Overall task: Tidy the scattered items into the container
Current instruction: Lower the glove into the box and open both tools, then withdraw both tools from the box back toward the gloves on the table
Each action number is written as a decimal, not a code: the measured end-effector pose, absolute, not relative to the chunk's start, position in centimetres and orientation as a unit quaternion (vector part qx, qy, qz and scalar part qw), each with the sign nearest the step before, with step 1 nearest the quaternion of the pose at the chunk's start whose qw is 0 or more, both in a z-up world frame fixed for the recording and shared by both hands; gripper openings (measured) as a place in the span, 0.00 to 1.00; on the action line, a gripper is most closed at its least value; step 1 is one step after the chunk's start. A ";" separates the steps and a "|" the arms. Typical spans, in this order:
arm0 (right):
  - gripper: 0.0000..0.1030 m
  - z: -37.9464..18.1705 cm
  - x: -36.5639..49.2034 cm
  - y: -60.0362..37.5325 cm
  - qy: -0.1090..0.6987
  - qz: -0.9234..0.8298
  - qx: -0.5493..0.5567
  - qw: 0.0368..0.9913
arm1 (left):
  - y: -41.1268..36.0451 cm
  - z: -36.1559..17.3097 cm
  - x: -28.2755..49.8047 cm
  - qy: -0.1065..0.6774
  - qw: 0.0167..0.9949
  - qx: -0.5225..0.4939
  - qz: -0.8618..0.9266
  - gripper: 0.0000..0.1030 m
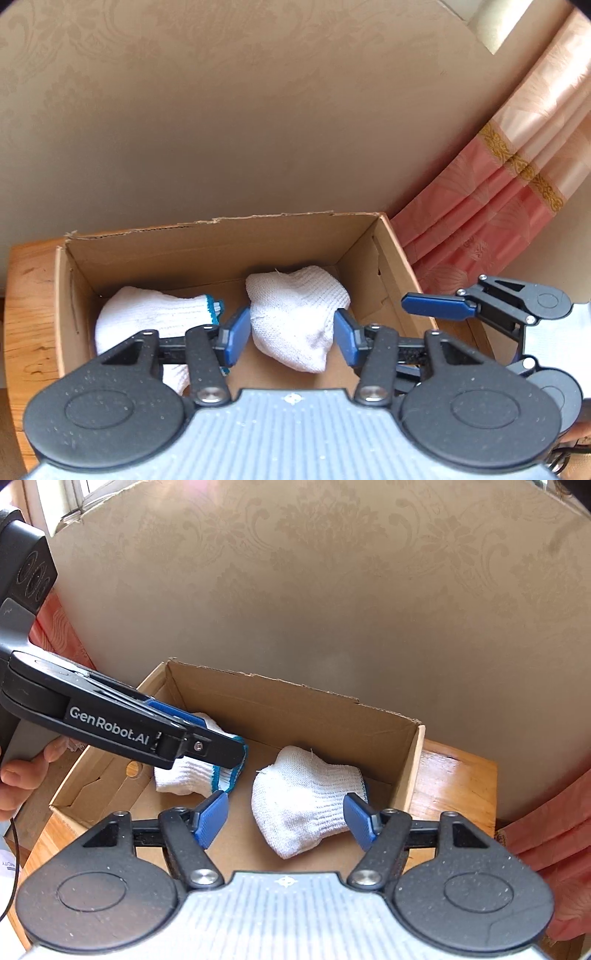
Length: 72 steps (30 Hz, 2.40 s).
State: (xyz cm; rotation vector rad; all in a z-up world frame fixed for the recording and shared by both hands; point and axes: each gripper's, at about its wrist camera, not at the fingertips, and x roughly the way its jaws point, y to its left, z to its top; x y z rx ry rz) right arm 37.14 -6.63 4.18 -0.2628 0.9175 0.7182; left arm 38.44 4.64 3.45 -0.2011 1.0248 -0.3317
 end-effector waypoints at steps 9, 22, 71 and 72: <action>0.93 7.0 33.1 -9.2 0.403 0.335 -0.118 0.844 | 3.7 6.4 32.9 0.455 0.875 -0.034 -0.164 0.70; 0.93 8.3 27.0 -12.8 0.390 0.307 -0.110 0.861 | 2.7 7.3 24.8 0.431 0.886 0.024 -0.171 0.82; 1.00 0.5 21.8 -15.2 0.516 0.276 -0.019 0.811 | 1.7 -5.1 19.5 0.506 0.857 0.006 -0.096 0.83; 1.00 0.5 21.9 -15.2 0.516 0.276 -0.018 0.811 | 1.8 -5.2 19.5 0.508 0.856 0.002 -0.096 0.83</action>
